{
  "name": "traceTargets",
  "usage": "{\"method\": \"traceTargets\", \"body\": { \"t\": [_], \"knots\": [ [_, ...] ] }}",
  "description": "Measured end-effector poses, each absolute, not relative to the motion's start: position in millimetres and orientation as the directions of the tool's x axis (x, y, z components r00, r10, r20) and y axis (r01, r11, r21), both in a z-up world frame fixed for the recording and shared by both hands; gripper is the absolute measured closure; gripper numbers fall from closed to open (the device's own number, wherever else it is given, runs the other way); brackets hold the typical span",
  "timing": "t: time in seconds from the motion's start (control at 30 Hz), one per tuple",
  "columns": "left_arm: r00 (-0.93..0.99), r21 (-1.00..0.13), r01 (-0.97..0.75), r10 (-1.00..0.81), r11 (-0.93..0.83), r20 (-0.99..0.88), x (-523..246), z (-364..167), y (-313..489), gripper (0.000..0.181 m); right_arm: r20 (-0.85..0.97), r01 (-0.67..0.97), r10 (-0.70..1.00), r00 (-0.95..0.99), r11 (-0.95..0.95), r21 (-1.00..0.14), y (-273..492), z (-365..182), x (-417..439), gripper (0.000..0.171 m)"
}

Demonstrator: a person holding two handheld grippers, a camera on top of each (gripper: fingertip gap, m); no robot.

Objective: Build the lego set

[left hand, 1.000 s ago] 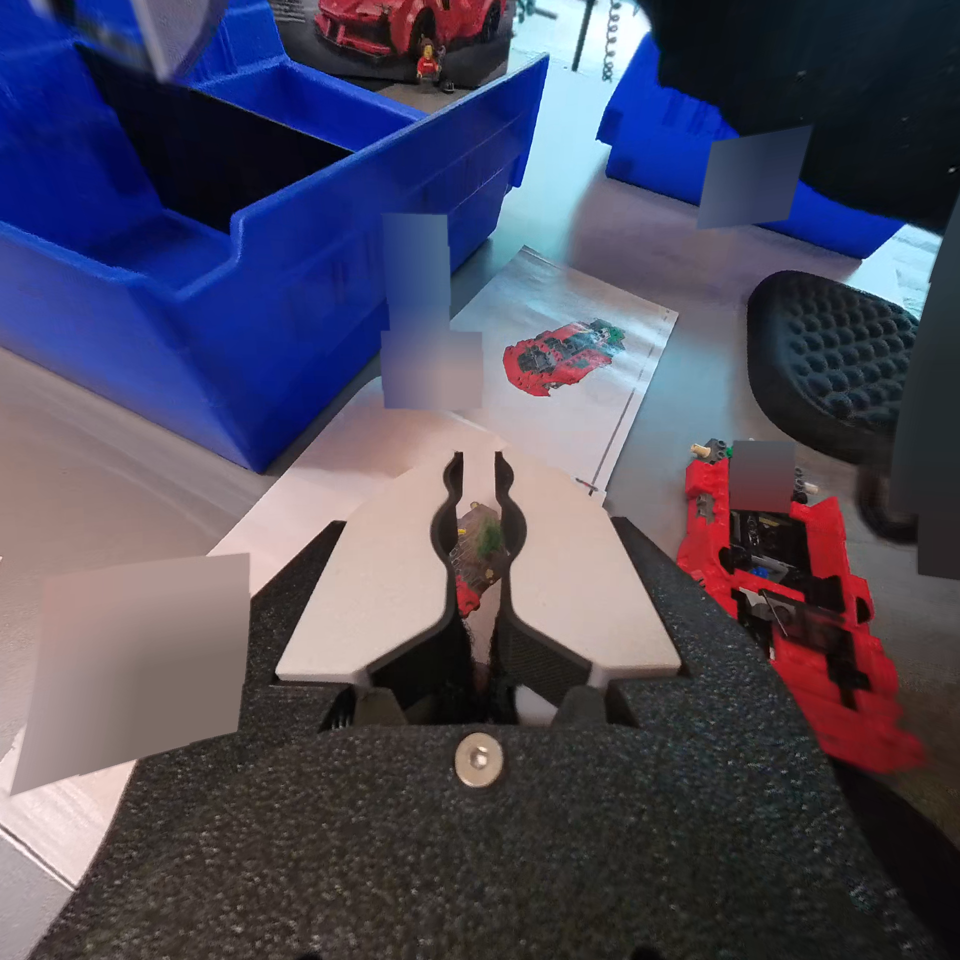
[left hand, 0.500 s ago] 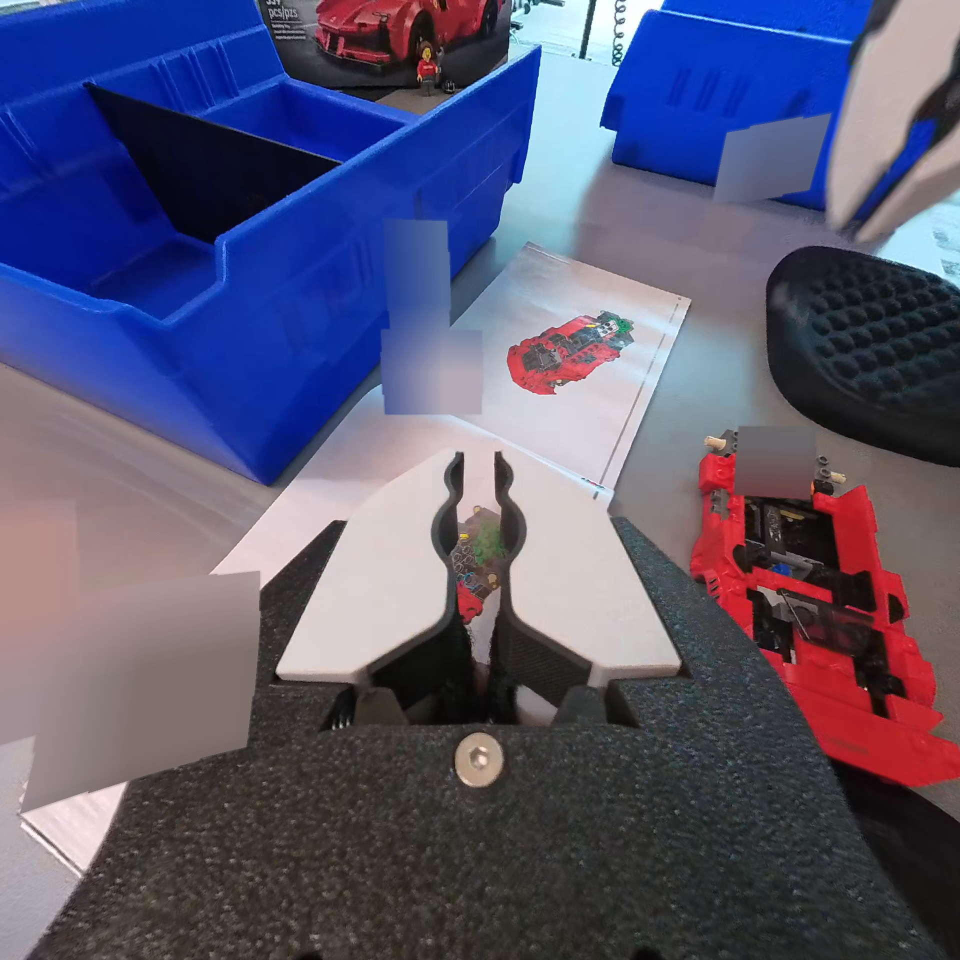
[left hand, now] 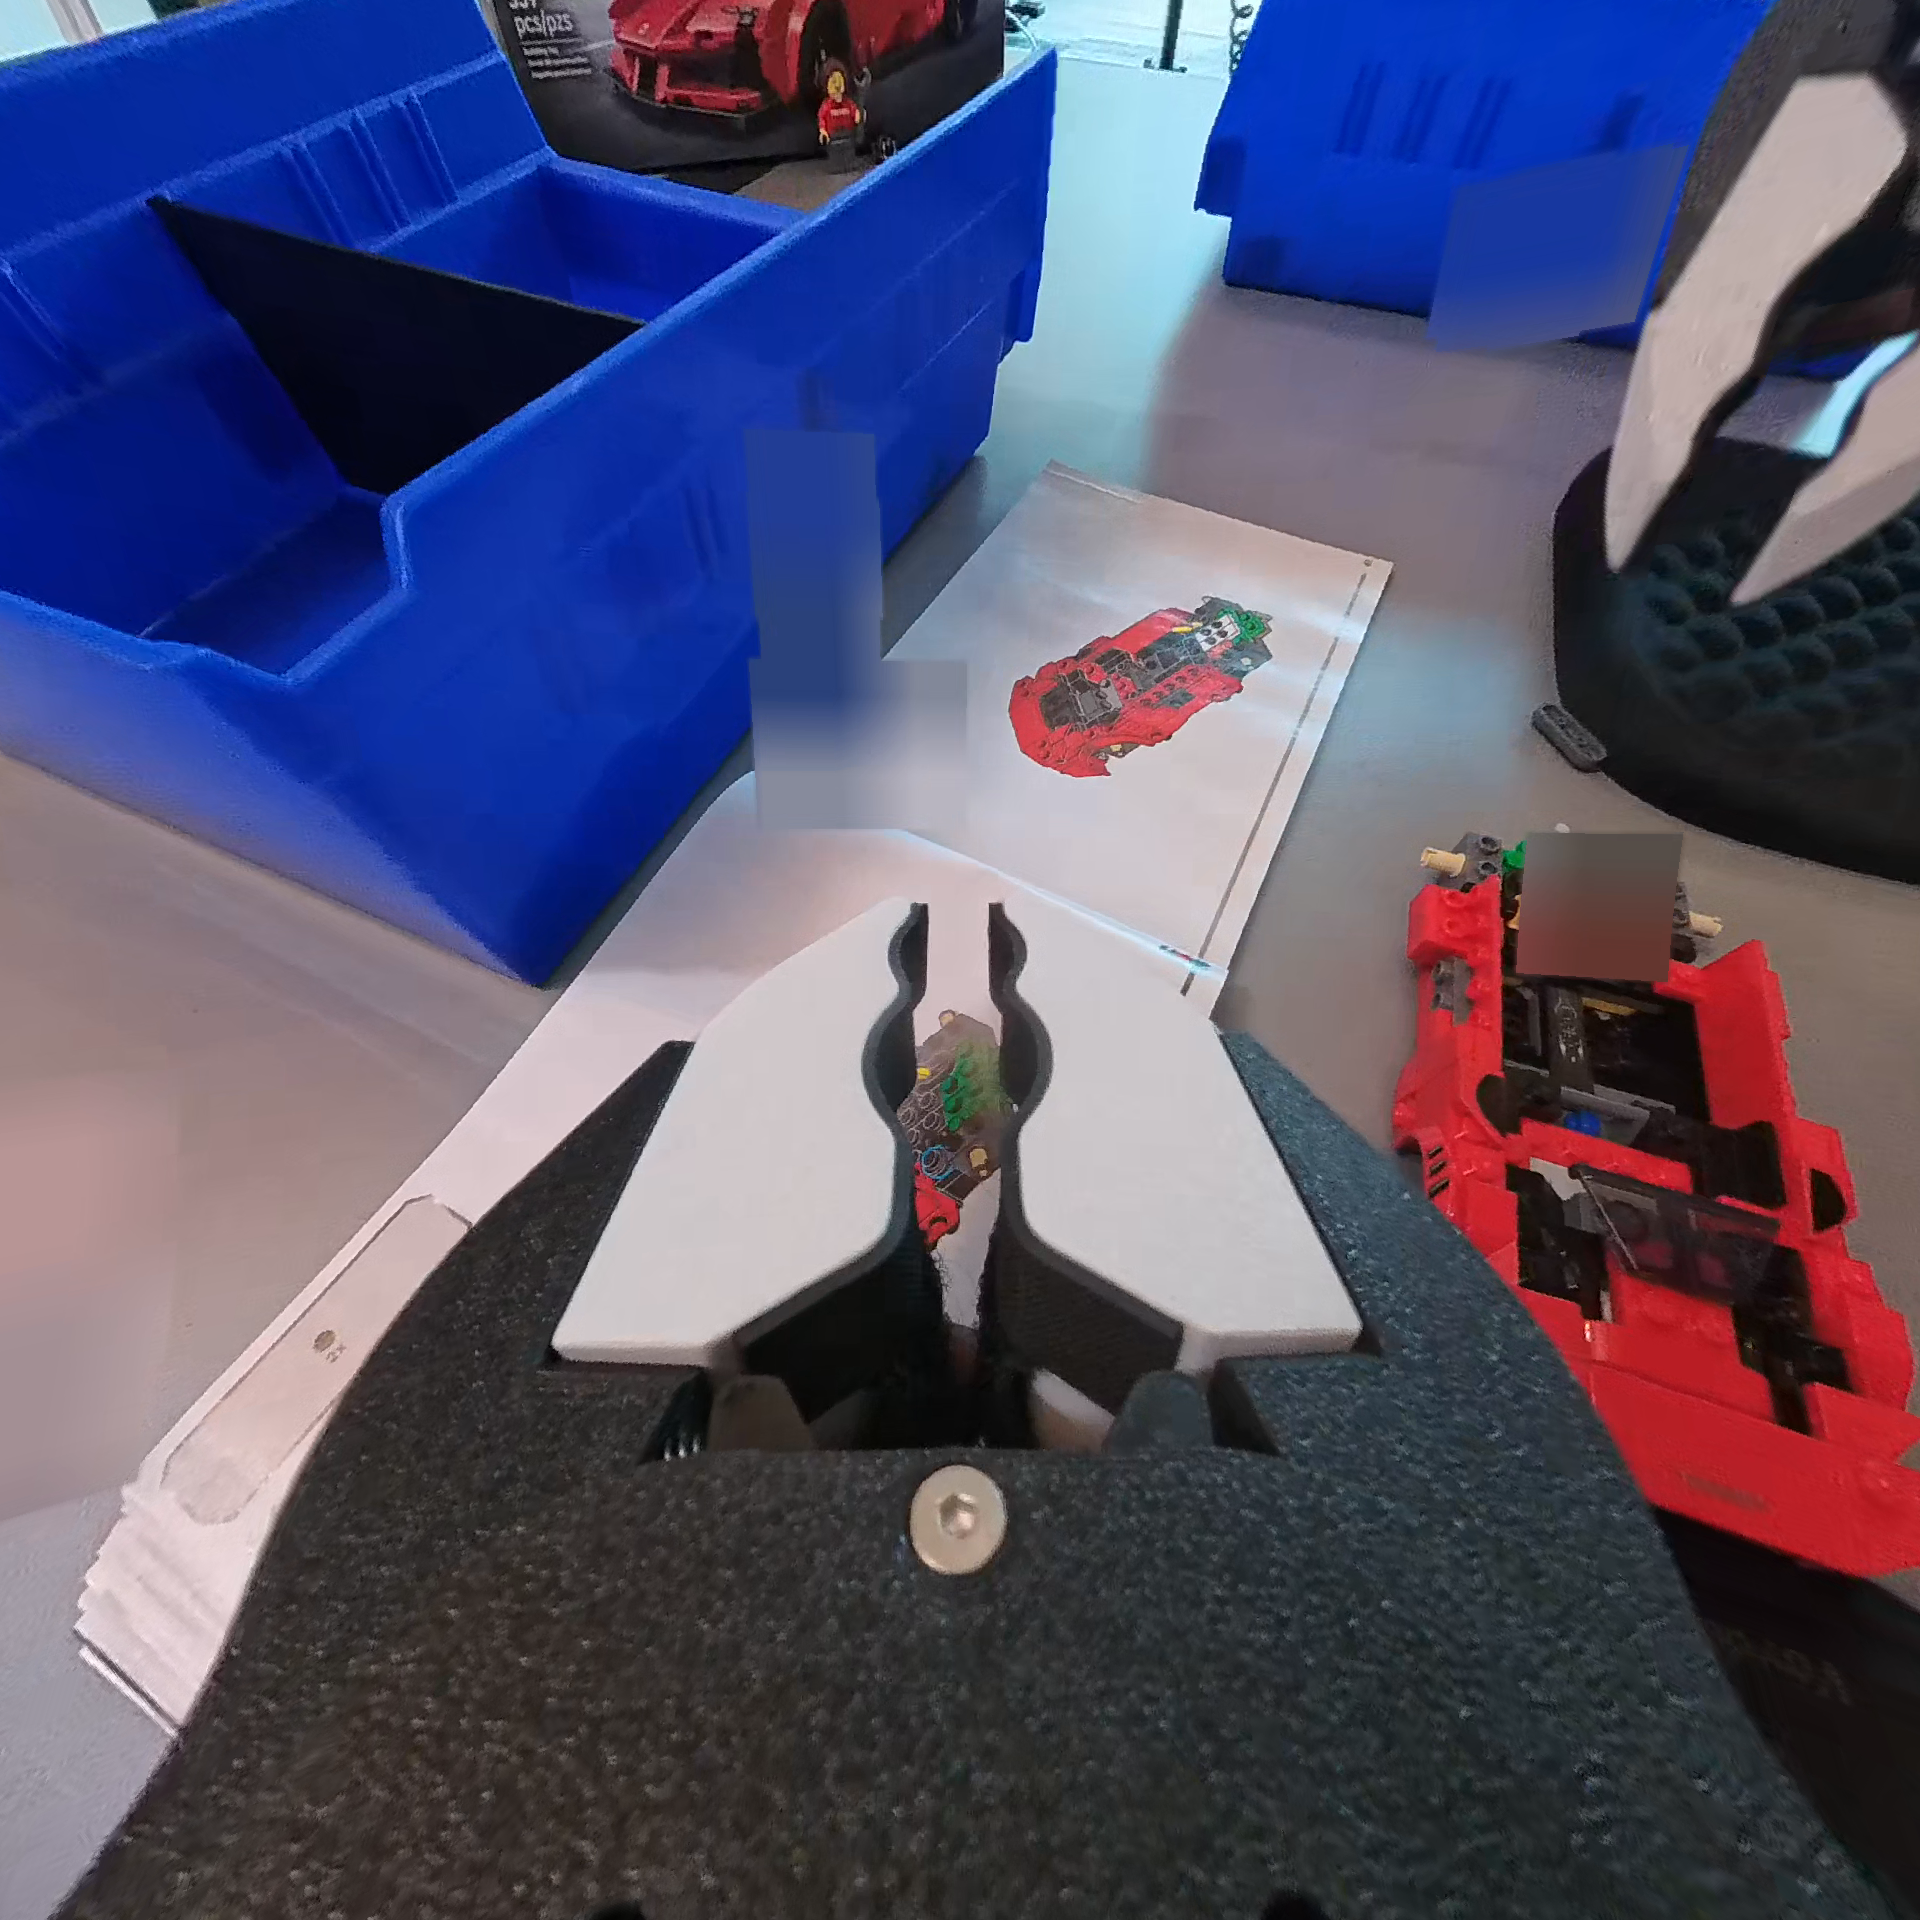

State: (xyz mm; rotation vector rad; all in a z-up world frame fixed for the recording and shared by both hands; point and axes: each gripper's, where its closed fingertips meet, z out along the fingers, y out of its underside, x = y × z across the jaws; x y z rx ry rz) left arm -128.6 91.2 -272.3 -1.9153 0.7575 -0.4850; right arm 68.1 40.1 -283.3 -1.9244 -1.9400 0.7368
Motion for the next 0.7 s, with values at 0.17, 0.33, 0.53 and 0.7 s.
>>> {"method": "traceTargets", "body": {
  "t": [0.17,0.33,0.53,0.7],
  "knots": [
    [0.725,-0.904,-0.309,-0.689,-0.296,-0.023,-129.1,-268.7,90.7,0.171,-0.089,0.877,0.987,-0.131,0.073,-0.475,43.3,-300.7,59.8,0.159],
    [0.718,-0.907,-0.304,-0.695,-0.291,-0.018,-128.5,-267.6,90.3,0.171,-0.083,0.824,0.881,-0.466,0.398,-0.402,49.1,-308.4,57.0,0.159],
    [0.719,-0.911,-0.299,-0.695,-0.285,-0.019,-130.8,-265.9,91.1,0.171,-0.109,0.74,0.761,-0.64,0.572,-0.354,45.1,-316.9,50.0,0.16],
    [0.709,-0.912,-0.293,-0.705,-0.286,-0.007,-128.6,-265.1,90.2,0.171,-0.117,0.717,0.736,-0.667,0.592,-0.368,40.0,-320.9,45.1,0.166]
  ]
}}
